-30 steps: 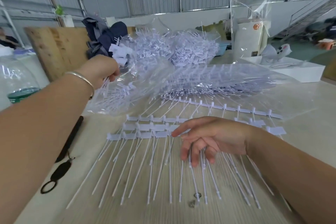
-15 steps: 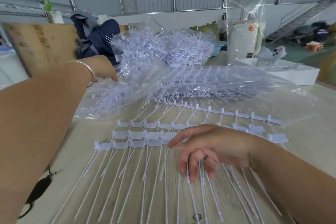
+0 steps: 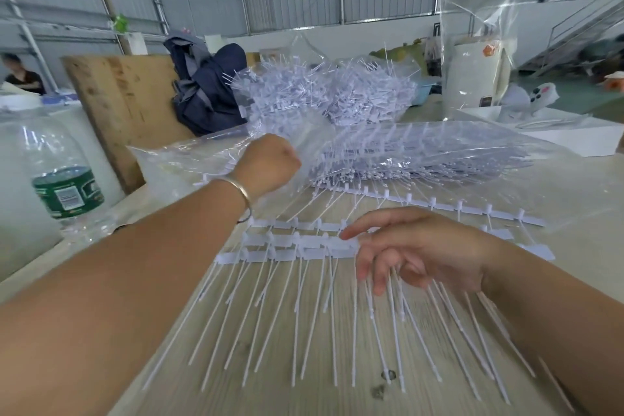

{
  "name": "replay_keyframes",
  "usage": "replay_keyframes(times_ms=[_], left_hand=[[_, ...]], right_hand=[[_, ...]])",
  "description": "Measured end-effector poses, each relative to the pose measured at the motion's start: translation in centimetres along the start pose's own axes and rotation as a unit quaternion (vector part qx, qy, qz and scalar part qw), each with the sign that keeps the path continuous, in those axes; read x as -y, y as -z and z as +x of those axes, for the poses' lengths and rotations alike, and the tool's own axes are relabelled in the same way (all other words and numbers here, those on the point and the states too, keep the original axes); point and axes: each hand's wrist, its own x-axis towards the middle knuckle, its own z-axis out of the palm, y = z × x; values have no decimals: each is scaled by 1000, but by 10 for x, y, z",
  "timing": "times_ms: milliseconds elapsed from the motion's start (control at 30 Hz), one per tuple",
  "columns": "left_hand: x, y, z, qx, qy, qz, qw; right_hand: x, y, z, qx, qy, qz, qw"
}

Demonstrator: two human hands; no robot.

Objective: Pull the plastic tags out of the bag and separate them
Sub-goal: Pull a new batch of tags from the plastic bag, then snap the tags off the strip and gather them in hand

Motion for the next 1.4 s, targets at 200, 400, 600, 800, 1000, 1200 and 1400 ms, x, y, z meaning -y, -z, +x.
replay_keyframes(times_ms=[200, 400, 600, 800, 1000, 1200, 1400], left_hand=[[-33, -43, -51, -29, -94, -89, 991], [-7, -55, -70, 88, -135, -119, 980], [-2, -56, -72, 149, -127, -152, 969], [-4, -55, -75, 76, -163, -181, 967], [-12, -43, -78, -54, -224, -56, 972], [-32, -35, -87, -95, -246, 29, 964], [-41, -44, -78, 76, 89, -441, 890]], right_hand=[[-5, 14, 5, -294, 72, -228, 925], [-9, 15, 5, -162, 67, -390, 904], [-11, 12, 9, -160, 84, -440, 879], [-9, 10, 7, -231, 104, -460, 851], [6, -1, 0, -339, 172, -537, 753], [24, -3, -9, -418, 184, -682, 571], [17, 5, -6, -392, 113, -734, 543]])
